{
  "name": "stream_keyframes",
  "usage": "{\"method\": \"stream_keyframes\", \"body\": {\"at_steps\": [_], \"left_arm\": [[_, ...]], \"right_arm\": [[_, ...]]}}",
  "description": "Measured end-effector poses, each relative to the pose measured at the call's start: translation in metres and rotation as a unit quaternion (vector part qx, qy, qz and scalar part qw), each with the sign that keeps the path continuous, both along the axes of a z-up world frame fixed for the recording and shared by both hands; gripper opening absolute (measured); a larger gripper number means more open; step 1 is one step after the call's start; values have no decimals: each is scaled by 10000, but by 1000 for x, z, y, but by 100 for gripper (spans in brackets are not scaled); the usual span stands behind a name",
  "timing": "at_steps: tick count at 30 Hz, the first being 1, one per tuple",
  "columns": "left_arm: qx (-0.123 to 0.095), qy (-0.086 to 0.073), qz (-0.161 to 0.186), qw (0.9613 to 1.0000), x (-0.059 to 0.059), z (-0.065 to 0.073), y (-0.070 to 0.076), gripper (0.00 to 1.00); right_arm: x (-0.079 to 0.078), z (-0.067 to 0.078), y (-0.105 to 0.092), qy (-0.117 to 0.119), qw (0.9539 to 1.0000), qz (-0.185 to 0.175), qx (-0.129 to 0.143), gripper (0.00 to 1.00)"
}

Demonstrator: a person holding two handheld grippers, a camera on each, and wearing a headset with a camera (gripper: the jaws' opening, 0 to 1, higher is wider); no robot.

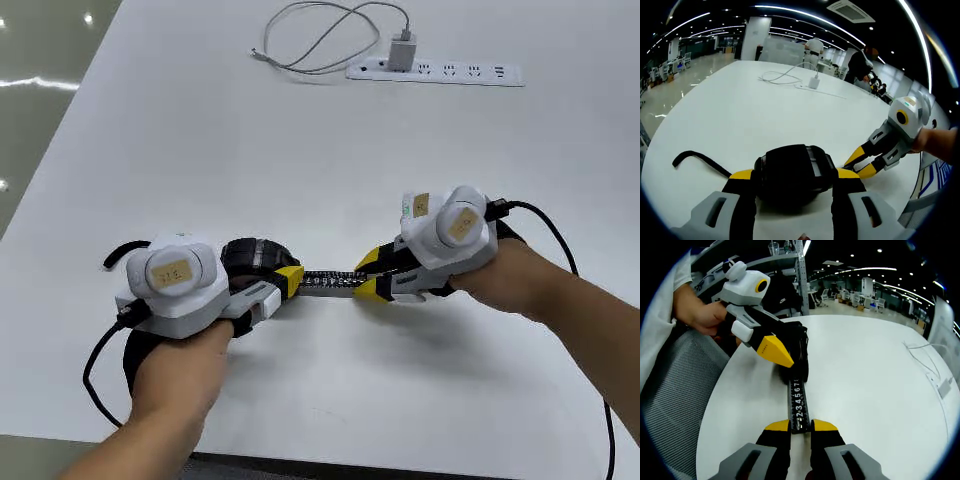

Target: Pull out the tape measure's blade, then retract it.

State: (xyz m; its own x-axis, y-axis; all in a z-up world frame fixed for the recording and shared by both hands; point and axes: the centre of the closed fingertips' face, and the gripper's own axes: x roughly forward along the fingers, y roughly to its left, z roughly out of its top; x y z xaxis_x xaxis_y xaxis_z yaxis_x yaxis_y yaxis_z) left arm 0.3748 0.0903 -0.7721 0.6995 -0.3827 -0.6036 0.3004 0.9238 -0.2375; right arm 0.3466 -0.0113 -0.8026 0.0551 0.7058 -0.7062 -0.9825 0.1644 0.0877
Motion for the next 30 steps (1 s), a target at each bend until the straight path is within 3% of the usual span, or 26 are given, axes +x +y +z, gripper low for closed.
{"method": "stream_keyframes", "body": {"at_steps": [16, 30], "left_arm": [[-19, -4, -11, 10000, 1, -1, 0, 56], [-14, -19, -9, 10000, 1, -2, 1, 57]], "right_arm": [[2, 0, 30, -11, 9999, 41, 162, 11], [3, 0, 44, 31, 9994, -19, 335, 11]]}}
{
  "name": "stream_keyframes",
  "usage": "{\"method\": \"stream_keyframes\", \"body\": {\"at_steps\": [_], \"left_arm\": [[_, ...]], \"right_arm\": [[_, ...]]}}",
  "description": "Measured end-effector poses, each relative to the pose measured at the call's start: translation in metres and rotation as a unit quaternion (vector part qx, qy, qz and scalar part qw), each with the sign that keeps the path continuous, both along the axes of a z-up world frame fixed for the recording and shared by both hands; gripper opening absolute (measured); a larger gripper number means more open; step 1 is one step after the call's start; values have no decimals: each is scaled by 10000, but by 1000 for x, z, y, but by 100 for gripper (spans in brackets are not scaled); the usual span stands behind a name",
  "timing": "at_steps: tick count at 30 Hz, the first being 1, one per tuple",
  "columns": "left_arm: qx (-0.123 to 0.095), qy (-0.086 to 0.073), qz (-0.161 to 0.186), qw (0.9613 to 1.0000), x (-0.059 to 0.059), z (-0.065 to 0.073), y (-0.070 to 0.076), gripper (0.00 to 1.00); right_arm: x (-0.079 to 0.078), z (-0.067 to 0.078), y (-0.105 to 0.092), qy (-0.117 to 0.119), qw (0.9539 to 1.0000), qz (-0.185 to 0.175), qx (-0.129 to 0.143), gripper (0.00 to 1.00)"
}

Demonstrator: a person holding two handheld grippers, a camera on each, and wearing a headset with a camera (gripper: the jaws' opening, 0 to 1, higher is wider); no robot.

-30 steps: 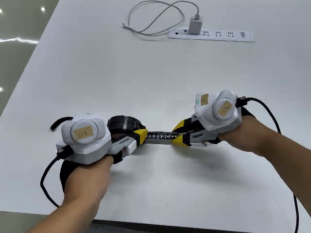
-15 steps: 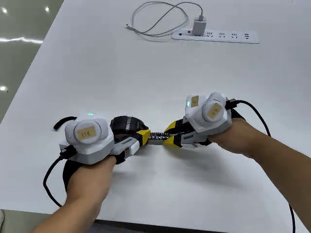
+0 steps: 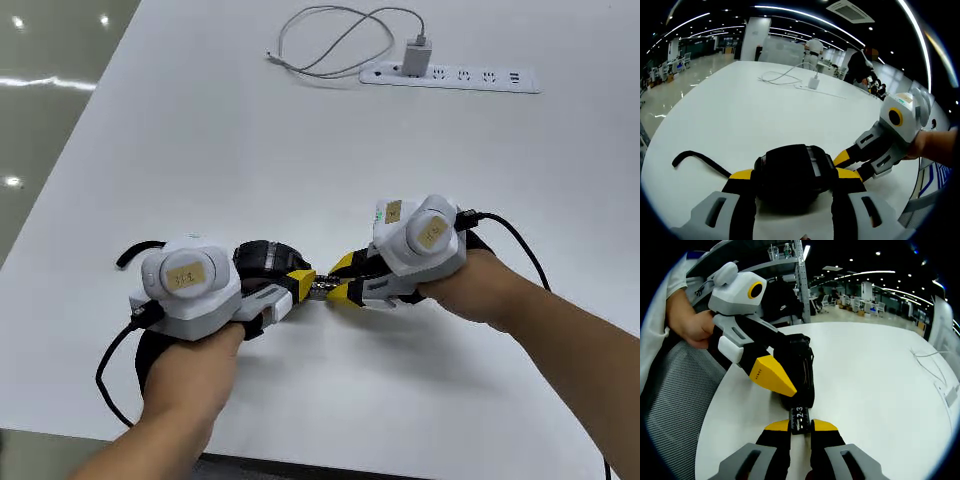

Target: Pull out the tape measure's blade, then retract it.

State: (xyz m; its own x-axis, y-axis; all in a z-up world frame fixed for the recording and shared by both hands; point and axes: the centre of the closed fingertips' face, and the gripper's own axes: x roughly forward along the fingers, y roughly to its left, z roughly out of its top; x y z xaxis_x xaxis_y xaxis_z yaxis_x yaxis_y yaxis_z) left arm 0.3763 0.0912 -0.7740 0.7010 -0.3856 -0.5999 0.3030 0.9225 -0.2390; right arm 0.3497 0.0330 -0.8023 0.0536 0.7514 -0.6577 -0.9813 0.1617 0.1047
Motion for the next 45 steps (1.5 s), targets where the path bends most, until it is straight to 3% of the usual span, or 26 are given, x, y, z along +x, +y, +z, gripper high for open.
{"method": "stream_keyframes", "body": {"at_steps": [16, 45], "left_arm": [[-9, -41, 7, 10000, 0, 1, 0, 57], [-75, -85, -57, 9999, -2, 1, -2, 60]], "right_arm": [[1, 0, 15, -20, 9999, -25, 143, 11], [1, 5, 15, -195, 9997, -139, 51, 13]]}}
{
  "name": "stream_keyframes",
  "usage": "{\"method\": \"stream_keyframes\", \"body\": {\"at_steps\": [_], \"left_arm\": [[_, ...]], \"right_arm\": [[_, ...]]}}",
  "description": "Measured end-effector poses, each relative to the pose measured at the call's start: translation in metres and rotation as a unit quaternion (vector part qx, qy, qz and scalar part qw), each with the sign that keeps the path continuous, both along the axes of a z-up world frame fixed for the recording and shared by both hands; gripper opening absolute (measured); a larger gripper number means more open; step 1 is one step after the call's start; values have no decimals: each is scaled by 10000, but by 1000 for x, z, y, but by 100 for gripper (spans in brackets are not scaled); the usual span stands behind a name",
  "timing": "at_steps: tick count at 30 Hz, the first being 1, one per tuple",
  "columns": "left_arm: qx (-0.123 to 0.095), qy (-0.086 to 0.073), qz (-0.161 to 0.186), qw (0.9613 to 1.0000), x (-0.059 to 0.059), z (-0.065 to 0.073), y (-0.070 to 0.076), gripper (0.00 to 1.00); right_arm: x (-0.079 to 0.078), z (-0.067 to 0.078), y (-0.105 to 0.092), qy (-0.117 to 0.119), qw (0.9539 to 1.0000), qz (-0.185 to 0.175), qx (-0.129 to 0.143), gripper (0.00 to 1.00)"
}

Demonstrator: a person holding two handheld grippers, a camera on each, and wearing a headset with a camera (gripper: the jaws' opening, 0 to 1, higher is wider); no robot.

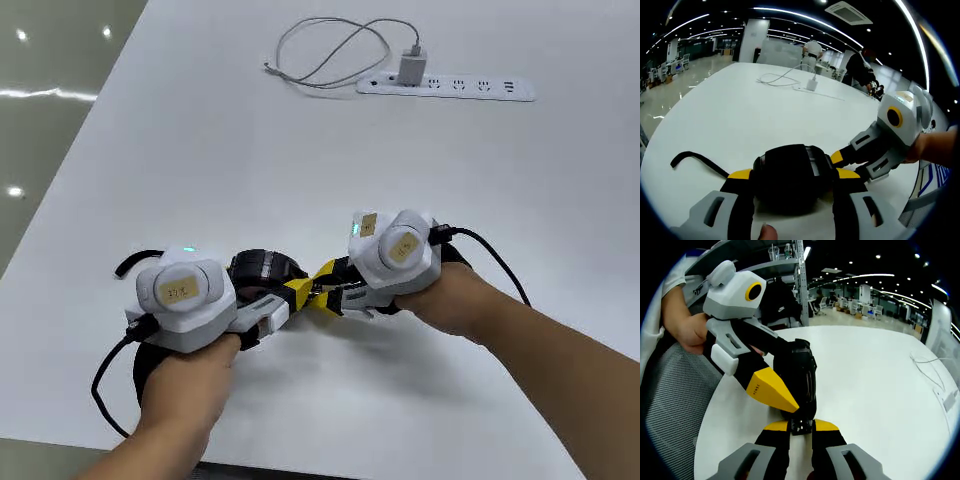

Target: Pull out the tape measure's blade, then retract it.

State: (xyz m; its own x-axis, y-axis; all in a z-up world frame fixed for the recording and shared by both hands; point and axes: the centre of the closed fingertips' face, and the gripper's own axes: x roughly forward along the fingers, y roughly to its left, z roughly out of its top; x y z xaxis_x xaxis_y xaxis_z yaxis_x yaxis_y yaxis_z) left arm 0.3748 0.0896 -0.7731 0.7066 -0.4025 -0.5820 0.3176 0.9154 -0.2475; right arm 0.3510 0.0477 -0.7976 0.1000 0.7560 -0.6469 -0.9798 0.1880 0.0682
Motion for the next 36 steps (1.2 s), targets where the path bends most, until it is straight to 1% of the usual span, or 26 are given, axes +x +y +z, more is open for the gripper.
{"method": "stream_keyframes", "body": {"at_steps": [1, 3, 5, 7, 9, 10, 11, 14, 15, 16, 17, 19, 21, 22, 24, 26, 30, 35, 36], "left_arm": [[-1, 0, -8, 10000, 0, 0, 0, 60], [21, 18, -57, 10000, -1, -1, -1, 61], [6, 39, -86, 10000, -2, -1, -3, 63], [9, 48, -119, 9999, -3, 0, -4, 66], [50, 47, -166, 9998, -4, -1, -6, 67], [44, 45, -173, 9998, -4, 0, -6, 68], [-13, 45, -175, 9998, -3, 0, -7, 70], [-12, 48, -207, 9998, -4, 1, -7, 71], [-6, 17, -241, 9997, -5, 2, -8, 73], [34, -68, -302, 9995, -5, 4, -10, 75], [41, -66, -322, 9995, -5, 4, -11, 77], [58, -65, -352, 9993, -5, 4, -12, 79], [2, -106, -374, 9992, -4, 6, -14, 81], [24, -114, -396, 9991, -5, 6, -15, 82], [51, -112, -417, 9991, -6, 6, -15, 82], [34, -107, -405, 9991, -6, 6, -14, 83], [98, -168, -424, 9989, -7, 7, -13, 85], [112, -184, -432, 9988, -7, 8, -12, 85], [156, -215, -464, 9986, -7, 8, -12, 85]], "right_arm": [[0, 1, 0, 17, 10000, -30, 4, 14], [0, 2, -1, -35, 10000, -34, -18, 16], [0, 4, -1, 18, 9999, -103, 33, 18], [0, 4, -3, 31, 9999, -138, 15, 21], [0, 4, -4, 38, 9999, -151, 20, 21], [0, 4, -5, 56, 9998, -173, 30, 21], [1, 5, -5, 52, 9998, -197, 53, 22], [-1, 6, -8, 80, 9997, -238, 72, 23], [-1, 7, -8, 66, 9996, -248, 75, 24], [-1, 8, -10, 76, 9995, -302, 93, 25], [-2, 9, -10, 112, 9993, -339, 128, 27], [-3, 10, -10, 95, 9993, -344, 123, 27], [-3, 9, -11, 96, 9993, -346, 101, 28], [-3, 9, -12, 105, 9993, -354, 101, 27], [-4, 9, -13, 126, 9992, -373, 105, 28], [-5, 9, -14, 136, 9992, -371, 94, 28], [-6, 10, -14, 133, 9992, -369, 87, 28], [-5, 11, -16, 126, 9990, -415, 60, 30], [-5, 11, -17, 124, 9990, -424, 66, 30]]}}
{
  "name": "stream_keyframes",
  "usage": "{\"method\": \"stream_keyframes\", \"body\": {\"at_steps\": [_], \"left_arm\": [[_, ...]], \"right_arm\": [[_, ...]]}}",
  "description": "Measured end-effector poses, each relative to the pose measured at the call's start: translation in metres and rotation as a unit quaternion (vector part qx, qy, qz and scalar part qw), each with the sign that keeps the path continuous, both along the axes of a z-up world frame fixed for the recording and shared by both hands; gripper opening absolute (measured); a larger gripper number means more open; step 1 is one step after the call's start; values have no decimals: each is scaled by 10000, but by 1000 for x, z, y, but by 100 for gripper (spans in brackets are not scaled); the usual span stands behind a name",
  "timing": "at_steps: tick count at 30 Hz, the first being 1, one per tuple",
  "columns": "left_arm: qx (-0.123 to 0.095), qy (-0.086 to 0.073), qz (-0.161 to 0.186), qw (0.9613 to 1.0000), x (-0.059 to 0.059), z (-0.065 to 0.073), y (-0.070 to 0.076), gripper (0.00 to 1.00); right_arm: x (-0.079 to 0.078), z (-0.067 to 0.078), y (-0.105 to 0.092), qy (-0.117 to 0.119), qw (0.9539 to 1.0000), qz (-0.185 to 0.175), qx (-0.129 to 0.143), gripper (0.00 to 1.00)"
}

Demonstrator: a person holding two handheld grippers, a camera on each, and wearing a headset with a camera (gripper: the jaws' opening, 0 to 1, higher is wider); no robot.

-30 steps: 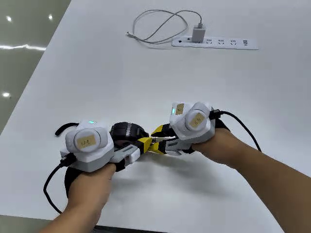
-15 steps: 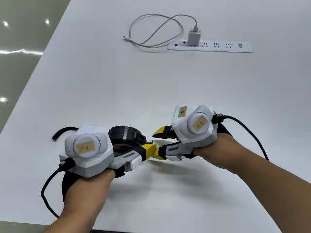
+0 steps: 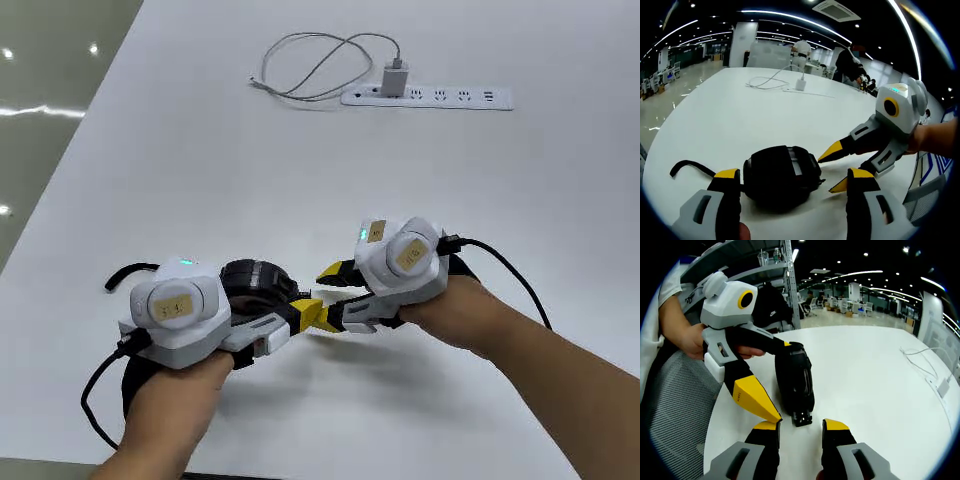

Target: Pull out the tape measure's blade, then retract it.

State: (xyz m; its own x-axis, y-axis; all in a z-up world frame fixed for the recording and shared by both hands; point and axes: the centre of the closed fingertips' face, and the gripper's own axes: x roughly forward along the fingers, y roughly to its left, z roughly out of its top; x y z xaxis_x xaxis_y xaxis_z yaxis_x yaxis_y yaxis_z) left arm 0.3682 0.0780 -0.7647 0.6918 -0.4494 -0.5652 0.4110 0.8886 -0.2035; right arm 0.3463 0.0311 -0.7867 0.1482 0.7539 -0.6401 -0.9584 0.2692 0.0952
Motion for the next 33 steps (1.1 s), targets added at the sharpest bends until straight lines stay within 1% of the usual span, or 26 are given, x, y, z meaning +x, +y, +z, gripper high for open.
{"method": "stream_keyframes", "body": {"at_steps": [2, 6, 8, 11, 13, 14, 16, 18, 19, 21, 22, 23, 25, 27, 32, 33], "left_arm": [[-26, 10, -10, 10000, -1, 1, 0, 86], [4, -7, -36, 10000, -1, 1, 1, 86], [-16, -16, -75, 10000, -1, 3, 0, 85], [75, -62, -198, 9998, -3, 5, -1, 85], [113, -93, -236, 9996, -3, 7, 1, 84], [96, -89, -255, 9996, -4, 8, 2, 83], [117, -135, -275, 9995, -5, 10, 3, 83], [147, -146, -328, 9992, -6, 11, 4, 83], [192, -175, -354, 9990, -6, 12, 5, 83], [181, -224, -414, 9987, -7, 14, 6, 83], [118, -259, -441, 9986, -8, 17, 6, 84], [114, -273, -452, 9985, -8, 18, 6, 84], [180, -281, -495, 9982, -10, 19, 9, 84], [146, -276, -530, 9981, -13, 20, 11, 84], [181, -274, -712, 9969, -20, 19, 15, 85], [193, -295, -756, 9965, -21, 19, 15, 85]], "right_arm": [[0, 0, -1, 5, 10000, -20, -9, 31], [0, 0, -3, -10, 10000, -35, -27, 31], [-1, 3, -7, -44, 10000, -65, -18, 32], [2, 6, -14, -181, 9996, -226, -15, 38], [-1, 9, -18, -144, 9995, -289, 45, 38], [-1, 9, -22, -242, 9992, -328, -14, 39], [-4, 10, -26, -271, 9991, -339, -21, 40], [-4, 12, -31, -317, 9986, -422, -24, 40], [-6, 13, -33, -278, 9986, -449, -16, 41], [-7, 13, -39, -251, 9979, -595, -108, 44], [-9, 14, -42, -266, 9978, -597, -140, 44], [-11, 15, -44, -291, 9975, -624, -164, 45], [-12, 15, -51, -258, 9966, -759, -200, 48], [-15, 16, -56, -294, 9962, -786, -234, 49], [-20, 19, -67, -313, 9951, -907, -255, 51], [-21, 20, -69, -319, 9949, -920, -261, 52]]}}
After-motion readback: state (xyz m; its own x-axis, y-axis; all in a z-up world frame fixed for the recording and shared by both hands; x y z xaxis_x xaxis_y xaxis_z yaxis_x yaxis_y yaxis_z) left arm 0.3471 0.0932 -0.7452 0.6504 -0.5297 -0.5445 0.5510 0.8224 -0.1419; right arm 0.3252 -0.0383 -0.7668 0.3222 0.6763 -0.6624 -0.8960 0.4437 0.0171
